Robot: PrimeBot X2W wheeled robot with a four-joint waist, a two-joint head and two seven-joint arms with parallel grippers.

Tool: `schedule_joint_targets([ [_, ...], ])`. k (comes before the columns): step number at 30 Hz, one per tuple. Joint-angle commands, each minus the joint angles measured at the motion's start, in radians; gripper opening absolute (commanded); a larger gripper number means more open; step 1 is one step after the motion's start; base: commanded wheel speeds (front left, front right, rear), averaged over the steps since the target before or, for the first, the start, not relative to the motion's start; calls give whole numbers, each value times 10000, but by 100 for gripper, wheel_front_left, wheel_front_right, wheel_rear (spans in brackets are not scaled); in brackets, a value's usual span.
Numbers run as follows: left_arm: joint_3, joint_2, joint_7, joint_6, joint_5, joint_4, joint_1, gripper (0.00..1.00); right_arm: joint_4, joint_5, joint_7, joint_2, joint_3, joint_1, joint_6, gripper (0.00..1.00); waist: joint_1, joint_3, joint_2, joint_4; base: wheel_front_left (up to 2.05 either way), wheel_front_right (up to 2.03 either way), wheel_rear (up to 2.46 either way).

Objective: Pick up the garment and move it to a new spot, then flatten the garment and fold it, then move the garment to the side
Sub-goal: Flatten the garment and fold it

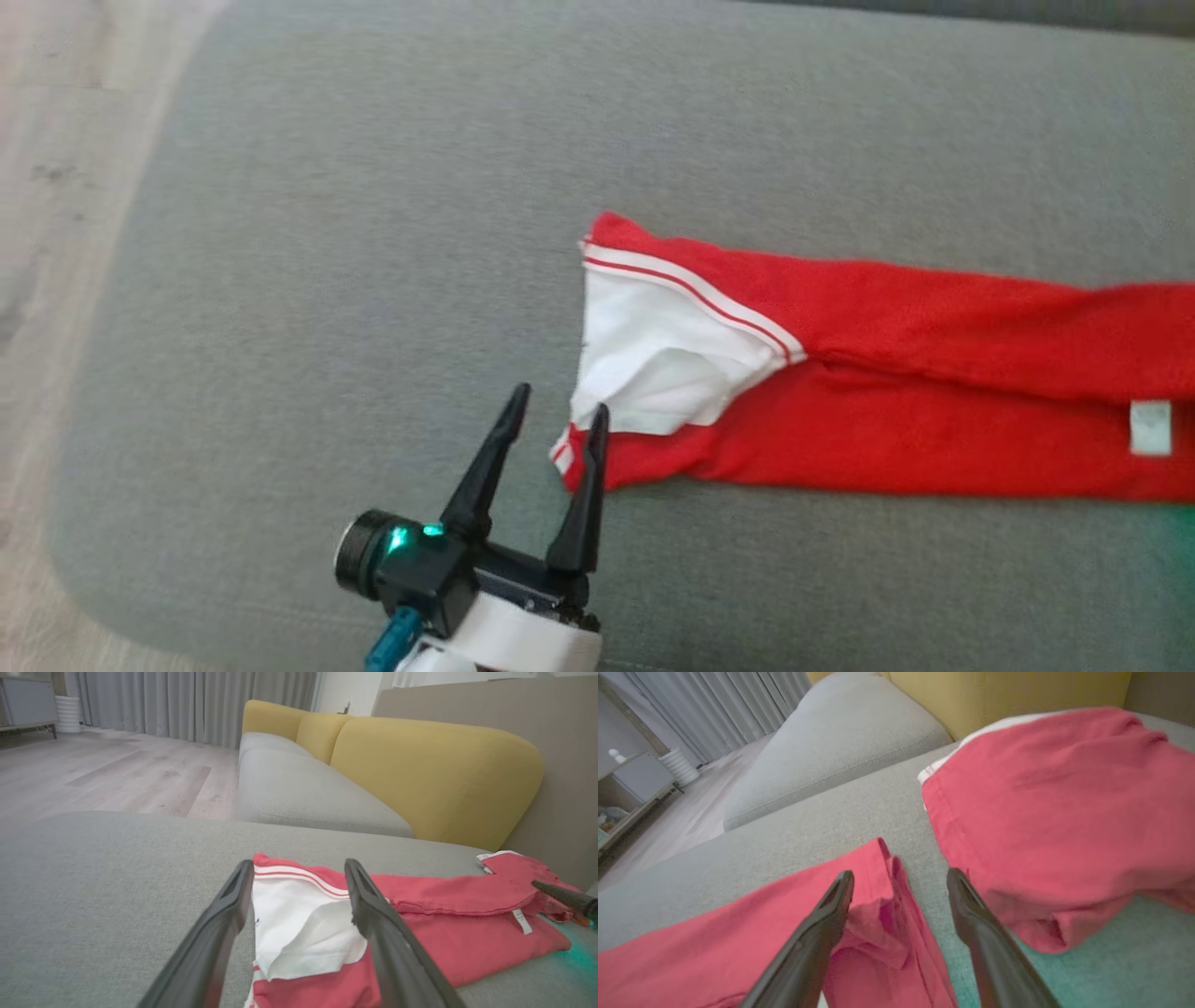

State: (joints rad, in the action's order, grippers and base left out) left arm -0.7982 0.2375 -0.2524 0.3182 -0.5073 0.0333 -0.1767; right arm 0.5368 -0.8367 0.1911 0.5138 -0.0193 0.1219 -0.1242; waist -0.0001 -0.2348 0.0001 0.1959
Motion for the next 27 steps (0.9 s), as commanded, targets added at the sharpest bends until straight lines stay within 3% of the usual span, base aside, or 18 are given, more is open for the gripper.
schedule_joint_targets([
  [1,562,-78,-92,-210,225,183,-114,100,45,144,-173,170,-50,-284,-65,100,1,284,-1,360,0,0,0],
  [10,1702,-740,-92,-1221,1285,-120,556,100,1401,1066,-1744,-449,-503,-21,-65,100,1,589,-1,592,0,0,0],
  [23,2393,-1267,-93,-2017,2169,-455,969,100,2134,2079,-2274,-688,-1544,355,-65,100,1,686,-1,675,0,0,0],
  [24,2442,-1304,-93,-2063,2213,-467,989,100,2141,2057,-2382,-741,-1569,372,-65,95,1,691,-1,672,0,0,0],
  [25,2491,-1338,-93,-2108,2254,-480,1008,100,2130,2039,-2502,-788,-1562,384,-65,83,1,694,-1,664,0,0,0],
  [26,2539,-1370,-93,-2151,2290,-495,1030,100,2104,2024,-2618,-825,-1541,392,-65,50,1,696,-1,653,0,0,0],
  [27,2584,-1401,-93,-2193,2322,-508,1051,100,2061,1996,-2730,-861,-1511,402,-65,30,1,696,-1,639,0,0,0],
])
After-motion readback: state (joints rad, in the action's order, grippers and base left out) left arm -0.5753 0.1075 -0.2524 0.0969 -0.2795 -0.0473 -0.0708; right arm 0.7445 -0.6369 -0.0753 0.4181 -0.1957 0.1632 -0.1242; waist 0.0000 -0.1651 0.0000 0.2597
